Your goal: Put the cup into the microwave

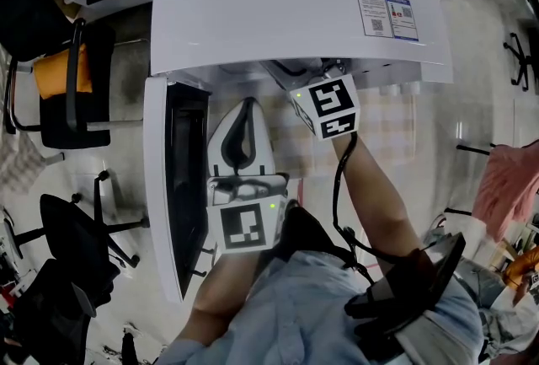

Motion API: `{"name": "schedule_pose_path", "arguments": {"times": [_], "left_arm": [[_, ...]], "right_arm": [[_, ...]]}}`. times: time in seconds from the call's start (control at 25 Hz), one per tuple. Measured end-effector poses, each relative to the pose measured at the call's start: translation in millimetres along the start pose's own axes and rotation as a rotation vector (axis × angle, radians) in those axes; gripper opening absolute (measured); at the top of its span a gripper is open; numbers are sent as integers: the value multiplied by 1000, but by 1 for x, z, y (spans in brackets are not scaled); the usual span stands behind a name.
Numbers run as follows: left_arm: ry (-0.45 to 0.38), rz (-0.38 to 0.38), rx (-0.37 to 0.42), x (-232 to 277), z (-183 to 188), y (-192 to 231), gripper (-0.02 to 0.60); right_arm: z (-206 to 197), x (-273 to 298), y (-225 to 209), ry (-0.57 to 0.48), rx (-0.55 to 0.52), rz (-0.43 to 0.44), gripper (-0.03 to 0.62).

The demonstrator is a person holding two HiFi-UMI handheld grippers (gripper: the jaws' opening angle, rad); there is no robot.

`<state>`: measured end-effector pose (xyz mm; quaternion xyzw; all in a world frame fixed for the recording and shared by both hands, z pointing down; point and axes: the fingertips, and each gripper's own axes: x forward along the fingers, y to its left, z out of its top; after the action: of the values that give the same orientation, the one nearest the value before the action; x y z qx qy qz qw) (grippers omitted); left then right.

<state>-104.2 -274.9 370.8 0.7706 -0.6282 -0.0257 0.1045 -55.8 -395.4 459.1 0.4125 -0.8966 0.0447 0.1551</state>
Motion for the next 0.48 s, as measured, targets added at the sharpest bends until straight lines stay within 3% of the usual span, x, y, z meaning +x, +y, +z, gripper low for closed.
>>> {"name": "schedule_pose_path", "arguments": {"times": [0.48], "left_arm": [[-8, 7, 13, -29, 17, -17, 6]], "right_arm": [[2, -52, 14, 16, 27, -36, 414]]}}
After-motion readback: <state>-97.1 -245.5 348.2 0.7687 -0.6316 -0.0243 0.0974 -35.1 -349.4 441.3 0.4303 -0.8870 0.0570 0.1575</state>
